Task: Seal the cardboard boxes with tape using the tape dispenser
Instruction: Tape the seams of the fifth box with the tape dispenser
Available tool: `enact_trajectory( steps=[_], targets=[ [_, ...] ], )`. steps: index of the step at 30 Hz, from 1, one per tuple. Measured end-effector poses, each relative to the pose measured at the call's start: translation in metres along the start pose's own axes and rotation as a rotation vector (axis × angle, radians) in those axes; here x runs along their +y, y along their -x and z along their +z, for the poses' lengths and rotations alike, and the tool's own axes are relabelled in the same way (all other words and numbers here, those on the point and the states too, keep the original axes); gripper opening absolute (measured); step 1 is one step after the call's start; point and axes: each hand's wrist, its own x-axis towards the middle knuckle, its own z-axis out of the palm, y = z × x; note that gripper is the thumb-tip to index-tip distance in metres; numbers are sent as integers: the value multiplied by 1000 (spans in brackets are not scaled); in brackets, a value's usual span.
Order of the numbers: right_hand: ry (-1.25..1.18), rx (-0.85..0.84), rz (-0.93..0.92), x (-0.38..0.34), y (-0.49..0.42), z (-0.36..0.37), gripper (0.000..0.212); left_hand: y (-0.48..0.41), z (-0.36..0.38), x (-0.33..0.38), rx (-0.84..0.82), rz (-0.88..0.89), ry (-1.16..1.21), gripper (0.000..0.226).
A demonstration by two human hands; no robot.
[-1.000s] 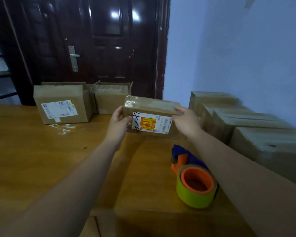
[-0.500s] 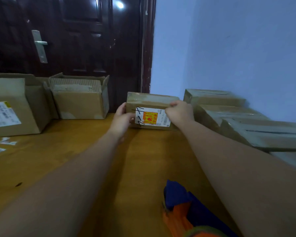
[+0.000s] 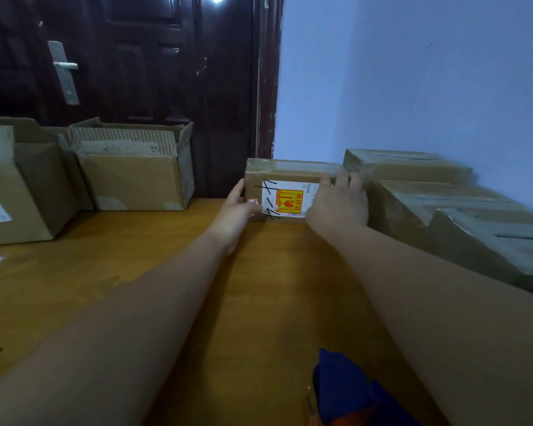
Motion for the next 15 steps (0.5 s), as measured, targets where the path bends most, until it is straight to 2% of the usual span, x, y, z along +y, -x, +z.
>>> enact_trajectory(
  steps=[2,3,6,8,9,11,15],
  targets=[
    [41,3,17,-3,3,0,70,5,2,1,-4,-7,-81,74],
    [40,-5,13,-5,5,0,75,8,1,3,42,31,-209,74],
    [77,8,-114,-16,11,-5,81,18,-12,13,371,354,-922,67],
    [87,46,-243,-24,12,-10,77,18,-33,27,577,555,-1208,63],
    [83,57,-306,-28,12,-12,74,15,-46,35,643,597,-1289,64],
    [75,56,-427,-34,13,-17,73,4,-73,52,683,577,-1397,68],
    [79,54,-603,-49,13,-24,72,-17,-126,86,601,268,-1561,87]
  ],
)
